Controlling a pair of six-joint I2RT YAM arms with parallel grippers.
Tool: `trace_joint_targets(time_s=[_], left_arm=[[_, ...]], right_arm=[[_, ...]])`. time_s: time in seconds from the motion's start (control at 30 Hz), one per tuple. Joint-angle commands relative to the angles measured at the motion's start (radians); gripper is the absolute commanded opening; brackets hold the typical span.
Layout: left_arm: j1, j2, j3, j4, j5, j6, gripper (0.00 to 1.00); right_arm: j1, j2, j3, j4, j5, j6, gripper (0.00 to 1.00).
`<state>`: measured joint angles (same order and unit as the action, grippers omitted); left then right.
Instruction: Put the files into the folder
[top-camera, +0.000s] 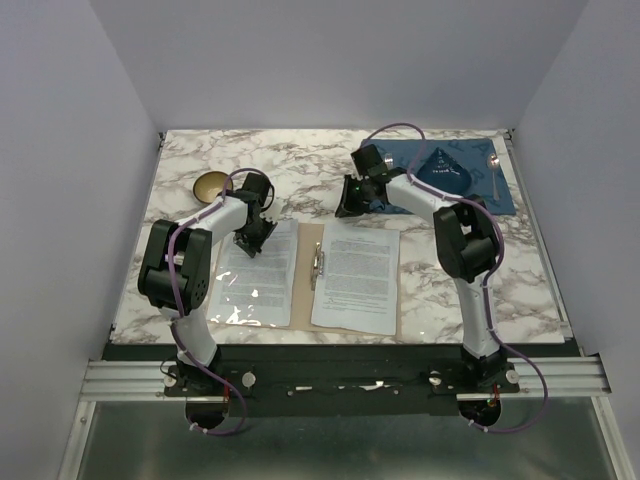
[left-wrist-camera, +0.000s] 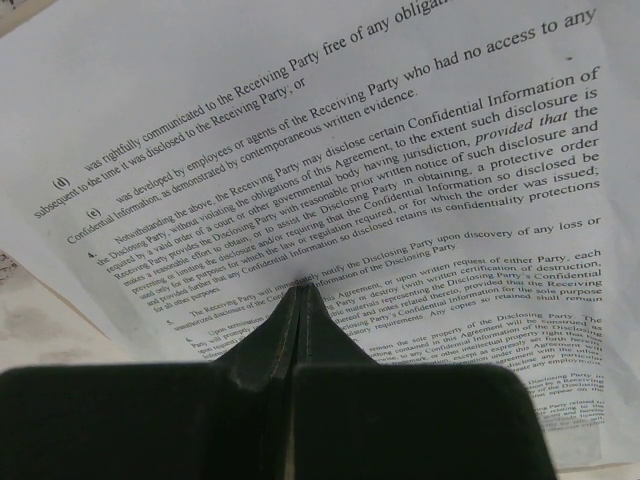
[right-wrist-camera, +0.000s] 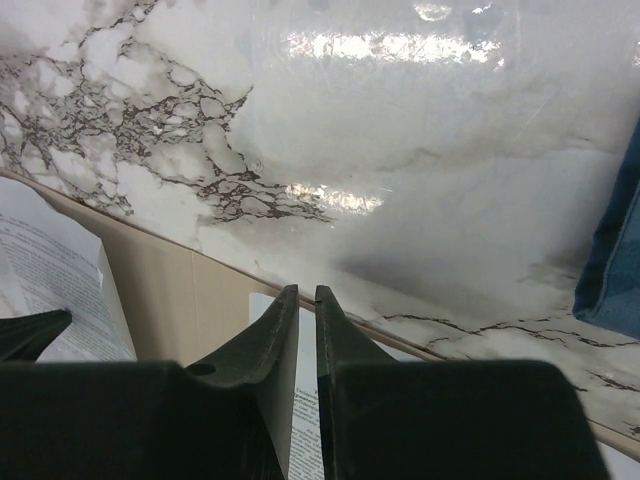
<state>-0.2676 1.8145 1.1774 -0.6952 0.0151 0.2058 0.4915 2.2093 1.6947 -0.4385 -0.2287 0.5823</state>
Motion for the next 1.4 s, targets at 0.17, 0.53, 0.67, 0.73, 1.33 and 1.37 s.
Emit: trace_joint_targets(time_s=[0.17, 0.53, 0.67, 0.73, 1.33, 1.37], left_arm=[[0.013, 0.008, -0.039, -0.009, 0.005, 0.015, 0.00], [0.013, 0.003, -0.041, -0.009, 0.008, 0.015, 0.00], [0.013, -0.001, -0.042, -0.010, 0.005, 0.018, 0.00], [0.013, -0.003, -0.044, -0.009, 0.003, 0.018, 0.00], [0.013, -0.014, -0.053, -0.007, 0.005, 0.020, 0.00], [0.013, -0.014, -0.055, -0.007, 0.006, 0.021, 0.00]], right_arm=[[0.038, 0.058, 0.031, -0.051, 0.048, -0.006, 0.19], [0.059, 0.050, 0.033, -0.054, 0.049, -0.004, 0.18], [0.059, 0.030, 0.040, -0.052, 0.072, 0.001, 0.26], [0.059, -0.002, 0.042, -0.040, 0.083, -0.001, 0.38], [0.061, -0.194, -0.371, 0.497, -0.305, 0.108, 0.46], [0.061, -0.188, -0.378, 0.510, -0.310, 0.111, 0.46]])
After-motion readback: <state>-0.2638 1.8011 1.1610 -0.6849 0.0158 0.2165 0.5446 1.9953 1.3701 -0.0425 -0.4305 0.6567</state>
